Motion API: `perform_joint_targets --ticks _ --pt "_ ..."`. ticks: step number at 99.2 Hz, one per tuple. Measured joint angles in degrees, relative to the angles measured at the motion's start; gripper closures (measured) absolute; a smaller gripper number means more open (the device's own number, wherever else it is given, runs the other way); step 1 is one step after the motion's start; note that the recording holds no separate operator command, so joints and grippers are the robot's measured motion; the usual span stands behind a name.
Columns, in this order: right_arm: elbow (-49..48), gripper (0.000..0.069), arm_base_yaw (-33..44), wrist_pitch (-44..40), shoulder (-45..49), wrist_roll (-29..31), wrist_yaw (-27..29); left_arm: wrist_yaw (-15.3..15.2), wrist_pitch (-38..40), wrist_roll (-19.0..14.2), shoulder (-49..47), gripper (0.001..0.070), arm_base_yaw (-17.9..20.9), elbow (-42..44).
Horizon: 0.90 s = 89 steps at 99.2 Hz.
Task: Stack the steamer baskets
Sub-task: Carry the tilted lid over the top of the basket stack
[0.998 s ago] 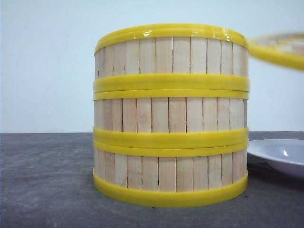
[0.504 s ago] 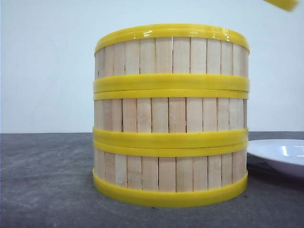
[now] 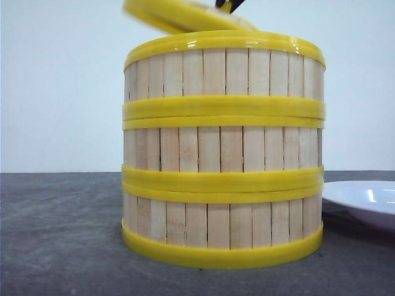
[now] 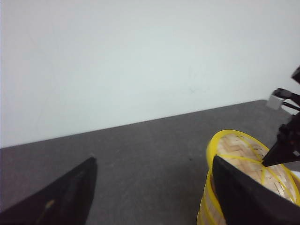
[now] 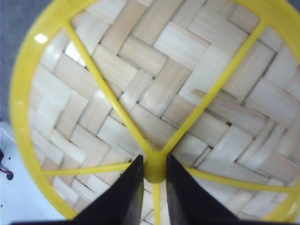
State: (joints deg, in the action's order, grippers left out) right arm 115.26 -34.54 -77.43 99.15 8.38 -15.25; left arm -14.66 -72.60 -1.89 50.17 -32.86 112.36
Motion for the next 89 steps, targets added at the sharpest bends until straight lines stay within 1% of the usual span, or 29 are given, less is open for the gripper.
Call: perform_joint_targets --ticks 16,29,51,61,69,80,89 --pt "0.0 0.0642 -0.2 0.0 0.3 0.0 0.7 0.0 -0.7 -0.1 -0.2 0.0248 0.0 0.0" --pt "0.0 0.0642 -0.4 0.0 0.3 0.0 3.3 0.0 -0.3 -0.1 -0.4 0.0248 0.0 0.0" --pt "0.0 0.0642 0.2 0.0 -0.9 0.0 3.2 0.0 0.7 -0.1 -0.5 0.0249 0.0 0.0" --pt "0.0 0.0642 0.7 0.0 -2.3 0.0 4.4 0.0 1.0 -0.1 -0.5 0.0249 0.0 0.0" --pt "0.0 0.0642 1.2 -0.1 -3.4 0.0 4.3 0.0 1.1 0.0 -0.5 0.0249 0.0 0.0" --pt "0.0 0.0642 1.2 -0.1 -4.3 0.0 2.0 0.0 1.1 0.0 -0.5 0.0249 0.0 0.0" --pt "0.0 0.0642 1.1 -0.1 -4.4 0.0 1.5 0.0 1.1 0.0 -0.5 0.0249 0.0 0.0"
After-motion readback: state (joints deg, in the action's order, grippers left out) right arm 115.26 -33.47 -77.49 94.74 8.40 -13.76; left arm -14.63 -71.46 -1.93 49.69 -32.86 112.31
